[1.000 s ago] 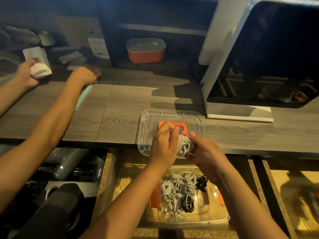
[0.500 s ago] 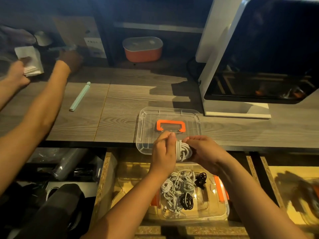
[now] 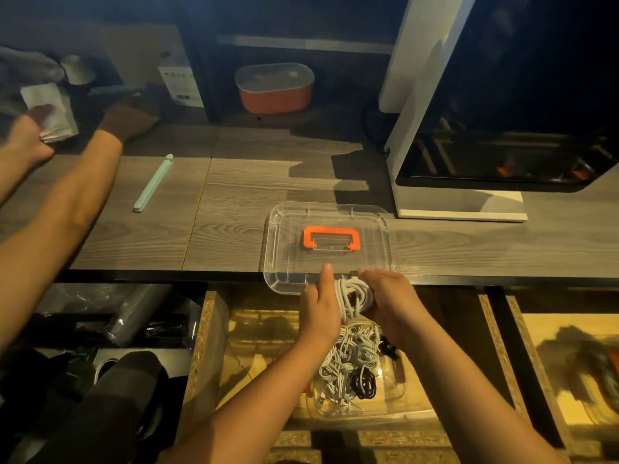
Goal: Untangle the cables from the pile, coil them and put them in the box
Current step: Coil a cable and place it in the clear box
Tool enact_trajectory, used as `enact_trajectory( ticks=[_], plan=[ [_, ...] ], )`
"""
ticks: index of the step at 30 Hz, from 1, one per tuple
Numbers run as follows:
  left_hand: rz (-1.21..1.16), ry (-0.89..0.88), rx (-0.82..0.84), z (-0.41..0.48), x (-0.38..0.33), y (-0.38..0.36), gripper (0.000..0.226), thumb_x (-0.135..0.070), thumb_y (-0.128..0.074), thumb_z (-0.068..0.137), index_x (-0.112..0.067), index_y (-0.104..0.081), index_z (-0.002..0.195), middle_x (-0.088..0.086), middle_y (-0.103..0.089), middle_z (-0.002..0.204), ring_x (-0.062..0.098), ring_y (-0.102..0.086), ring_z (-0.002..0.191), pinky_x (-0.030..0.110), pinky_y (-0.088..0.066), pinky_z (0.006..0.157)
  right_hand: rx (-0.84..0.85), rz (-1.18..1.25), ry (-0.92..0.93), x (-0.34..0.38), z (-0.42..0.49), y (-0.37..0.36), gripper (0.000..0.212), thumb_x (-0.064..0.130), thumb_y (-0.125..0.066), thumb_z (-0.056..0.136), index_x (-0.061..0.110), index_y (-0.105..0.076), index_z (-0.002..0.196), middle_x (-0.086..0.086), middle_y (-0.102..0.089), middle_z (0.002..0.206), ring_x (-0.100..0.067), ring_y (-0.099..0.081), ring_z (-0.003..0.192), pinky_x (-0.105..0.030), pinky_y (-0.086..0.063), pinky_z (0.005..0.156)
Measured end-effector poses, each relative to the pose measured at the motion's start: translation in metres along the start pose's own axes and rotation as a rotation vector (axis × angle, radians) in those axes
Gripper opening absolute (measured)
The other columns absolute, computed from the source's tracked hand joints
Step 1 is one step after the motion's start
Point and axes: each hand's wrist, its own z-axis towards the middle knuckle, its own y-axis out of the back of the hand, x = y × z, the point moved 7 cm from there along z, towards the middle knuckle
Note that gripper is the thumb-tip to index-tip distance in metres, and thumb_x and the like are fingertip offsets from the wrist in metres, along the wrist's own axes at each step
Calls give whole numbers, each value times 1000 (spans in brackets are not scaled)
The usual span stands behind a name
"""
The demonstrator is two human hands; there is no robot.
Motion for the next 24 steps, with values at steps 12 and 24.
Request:
enact_trajectory(
  ticks=[12,24],
  plan=[
    [230,241,11,-16,76,5,48,-47,-31,99,-14,-59,80,6,-62,76,18,-57,72,29,-43,66,-182,-69,-40,-80,-8,35,23,6,-45,93,3,-66,85,-11,-68,82,-20,-63,75,-29,-52,68],
    [129,361,178,-23,110,-3,68,-80,-29,78,-34,-56,119,1,-51,136,21,-45,126,45,-36,108,-348,-164,115,-91,-2,70,20,9,-51,94,17,-65,82,-9,-66,87,-21,-62,81,-36,-50,72]
  ],
)
